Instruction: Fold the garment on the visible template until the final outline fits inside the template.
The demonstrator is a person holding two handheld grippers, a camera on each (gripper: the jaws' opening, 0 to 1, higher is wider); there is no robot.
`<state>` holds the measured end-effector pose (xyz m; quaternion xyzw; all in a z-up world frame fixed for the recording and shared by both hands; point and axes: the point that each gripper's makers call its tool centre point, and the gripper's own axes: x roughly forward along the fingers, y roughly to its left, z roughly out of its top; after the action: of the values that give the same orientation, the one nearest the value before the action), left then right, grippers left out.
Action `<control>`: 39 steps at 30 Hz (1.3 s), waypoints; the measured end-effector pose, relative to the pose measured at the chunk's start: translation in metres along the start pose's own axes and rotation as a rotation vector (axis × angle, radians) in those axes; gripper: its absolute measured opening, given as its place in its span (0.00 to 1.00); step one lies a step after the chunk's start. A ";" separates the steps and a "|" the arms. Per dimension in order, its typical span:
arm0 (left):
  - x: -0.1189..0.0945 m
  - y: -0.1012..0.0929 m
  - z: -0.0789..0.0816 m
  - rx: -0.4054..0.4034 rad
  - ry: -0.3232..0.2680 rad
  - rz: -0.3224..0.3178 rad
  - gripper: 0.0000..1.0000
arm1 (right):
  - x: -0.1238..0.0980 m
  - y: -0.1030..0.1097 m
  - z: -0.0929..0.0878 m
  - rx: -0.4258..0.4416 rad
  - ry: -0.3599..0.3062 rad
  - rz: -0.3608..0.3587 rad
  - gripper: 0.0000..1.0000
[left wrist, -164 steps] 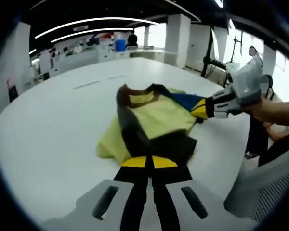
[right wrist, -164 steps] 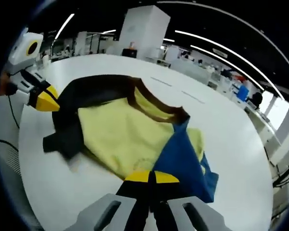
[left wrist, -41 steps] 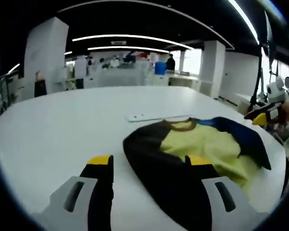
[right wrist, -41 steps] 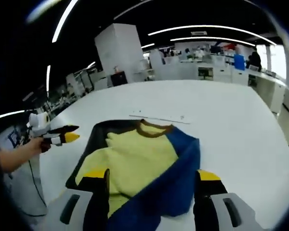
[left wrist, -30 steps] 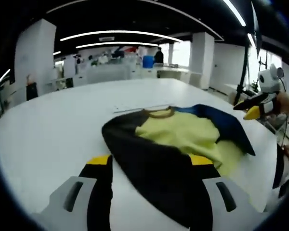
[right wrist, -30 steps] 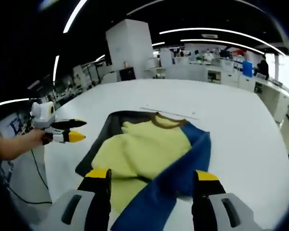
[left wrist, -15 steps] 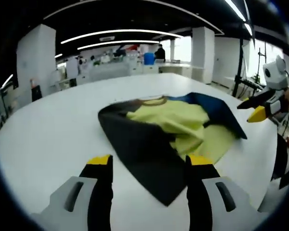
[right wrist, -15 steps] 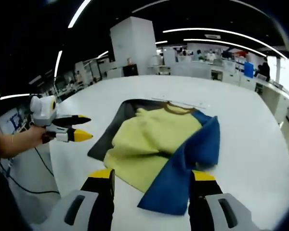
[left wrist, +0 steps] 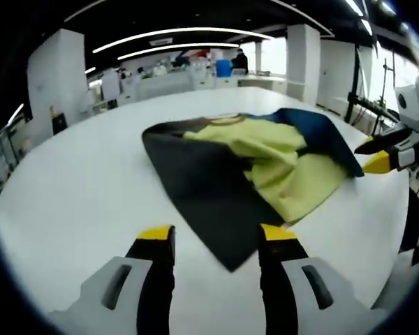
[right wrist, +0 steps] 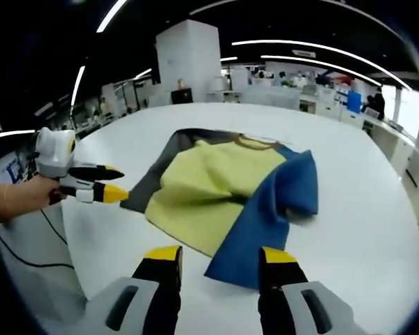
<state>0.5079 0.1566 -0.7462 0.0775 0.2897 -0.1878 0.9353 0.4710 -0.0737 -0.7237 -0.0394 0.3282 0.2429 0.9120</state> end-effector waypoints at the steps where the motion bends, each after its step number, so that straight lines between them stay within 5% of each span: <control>1: 0.000 -0.001 -0.002 0.002 0.003 0.004 0.42 | 0.000 0.000 -0.002 -0.002 0.001 -0.004 0.36; 14: -0.002 0.000 -0.024 -0.038 0.056 0.047 0.25 | 0.000 -0.008 -0.010 -0.053 0.001 -0.098 0.12; 17: -0.003 -0.001 -0.023 0.026 0.058 0.056 0.24 | 0.000 -0.009 -0.013 -0.029 0.005 -0.109 0.09; 23: -0.002 -0.008 -0.026 -0.098 0.059 0.036 0.12 | -0.001 -0.014 -0.017 -0.021 0.011 -0.134 0.00; 39: -0.004 -0.011 -0.027 -0.155 0.060 0.012 0.00 | -0.009 -0.025 -0.014 -0.067 0.007 -0.178 0.00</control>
<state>0.4872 0.1544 -0.7664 0.0121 0.3309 -0.1567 0.9305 0.4687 -0.1026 -0.7310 -0.0999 0.3184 0.1719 0.9269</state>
